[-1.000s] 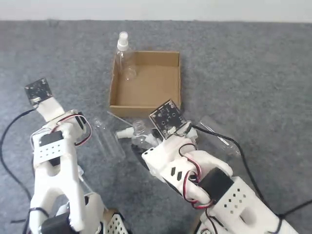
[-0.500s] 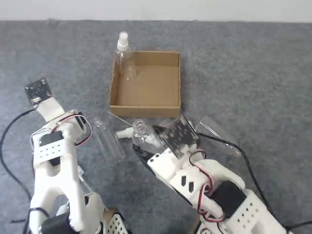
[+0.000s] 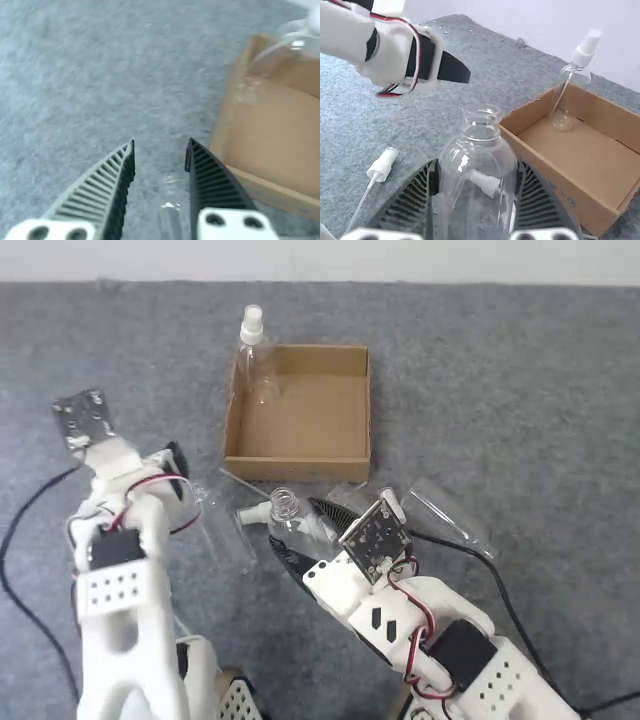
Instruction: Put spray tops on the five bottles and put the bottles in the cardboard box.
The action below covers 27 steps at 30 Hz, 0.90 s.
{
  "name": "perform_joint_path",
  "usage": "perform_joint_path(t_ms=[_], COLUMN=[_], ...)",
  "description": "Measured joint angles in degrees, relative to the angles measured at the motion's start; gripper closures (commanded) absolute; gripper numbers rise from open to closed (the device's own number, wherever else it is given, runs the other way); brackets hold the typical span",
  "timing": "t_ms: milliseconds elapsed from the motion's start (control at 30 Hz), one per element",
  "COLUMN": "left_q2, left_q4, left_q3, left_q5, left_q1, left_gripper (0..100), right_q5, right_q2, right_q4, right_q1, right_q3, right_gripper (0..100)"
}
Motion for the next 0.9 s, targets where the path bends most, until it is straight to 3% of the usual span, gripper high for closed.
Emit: perform_joint_path(t_ms=[333,567,767,900], left_q2=[-18.5,-20.2,-20.3,-20.3], left_q4=[8.4,13.3,16.4,16.4], left_q3=[0.0,0.0,1.1,4.0], left_q5=[-1.8,-2.3,-2.5,-7.6], left_q1=[13.7,22.3,25.8,28.2], left_gripper=[84,84,84,84], right_q5=[0.0,0.0,0.0,0.0], right_q2=[0.0,0.0,0.0,0.0], right_q4=[-0.5,-0.5,-0.5,-0.5], right_q1=[0.0,0.0,0.6,2.3], right_q3=[2.4,2.5,3.0,3.1], right_gripper=[99.2,99.2,99.2,99.2])
